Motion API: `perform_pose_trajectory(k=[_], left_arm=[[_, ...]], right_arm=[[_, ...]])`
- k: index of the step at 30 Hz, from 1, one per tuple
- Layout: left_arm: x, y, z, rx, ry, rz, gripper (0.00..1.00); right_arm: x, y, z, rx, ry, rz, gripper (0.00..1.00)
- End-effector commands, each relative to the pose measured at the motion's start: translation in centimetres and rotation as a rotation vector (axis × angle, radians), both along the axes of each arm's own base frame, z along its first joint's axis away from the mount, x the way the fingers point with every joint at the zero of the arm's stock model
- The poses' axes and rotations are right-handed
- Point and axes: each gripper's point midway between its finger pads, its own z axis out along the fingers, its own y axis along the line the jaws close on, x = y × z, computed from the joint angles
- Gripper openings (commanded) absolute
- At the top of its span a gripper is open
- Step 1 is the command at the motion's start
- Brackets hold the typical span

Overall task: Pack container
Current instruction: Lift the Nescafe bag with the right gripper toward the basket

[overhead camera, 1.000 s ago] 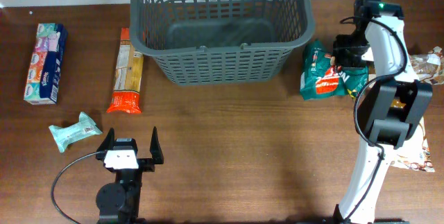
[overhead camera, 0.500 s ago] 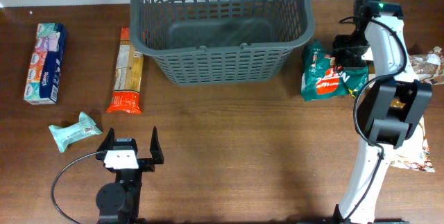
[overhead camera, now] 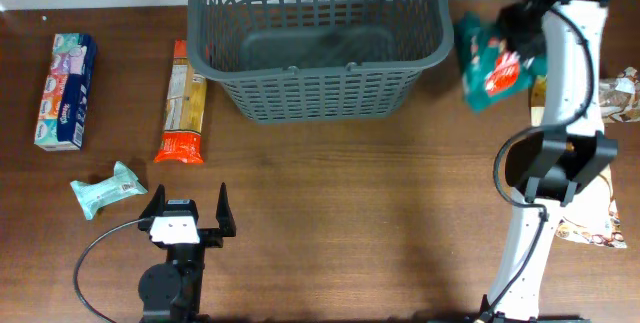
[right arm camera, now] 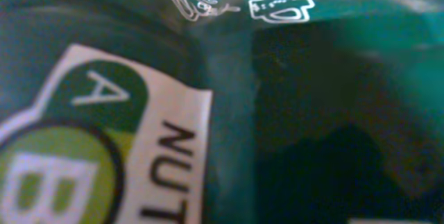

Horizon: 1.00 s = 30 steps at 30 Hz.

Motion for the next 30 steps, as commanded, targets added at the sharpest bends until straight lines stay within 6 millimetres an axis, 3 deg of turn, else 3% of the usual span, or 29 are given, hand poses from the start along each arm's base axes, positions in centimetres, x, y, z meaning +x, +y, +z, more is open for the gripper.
perform_pose_trajectory(k=[1, 5, 8, 19, 25, 30], left_arm=[[0.0, -0.2, -0.1, 0.015, -0.003, -0.011, 0.99], [0.0, -0.2, -0.1, 0.015, -0.003, -0.011, 0.99], [0.0, -0.2, -0.1, 0.015, -0.003, -0.011, 0.99], [0.0, -0.2, -0.1, 0.015, -0.003, -0.011, 0.99], [0.0, -0.2, -0.1, 0.015, -0.003, -0.011, 0.99], [0.0, -0.2, -0.1, 0.015, -0.003, -0.011, 0.99]], right_arm=[[-0.6, -0.3, 8.6, -0.104, -0.184, 0.067, 0.04], [-0.6, 0.8, 13.6, -0.142, -0.334, 0.182, 0.04], [-0.7, 2.9, 17.5, -0.147, -0.458, 0.299, 0.04], [-3.8, 7.9, 28.7, -0.42, -0.729, 0.601, 0.04], [-6.3, 12.6, 33.5, -0.528, -0.871, 0.75, 0.04], [-7.0, 17.1, 35.5, -0.527, -0.975, 0.855, 0.04]])
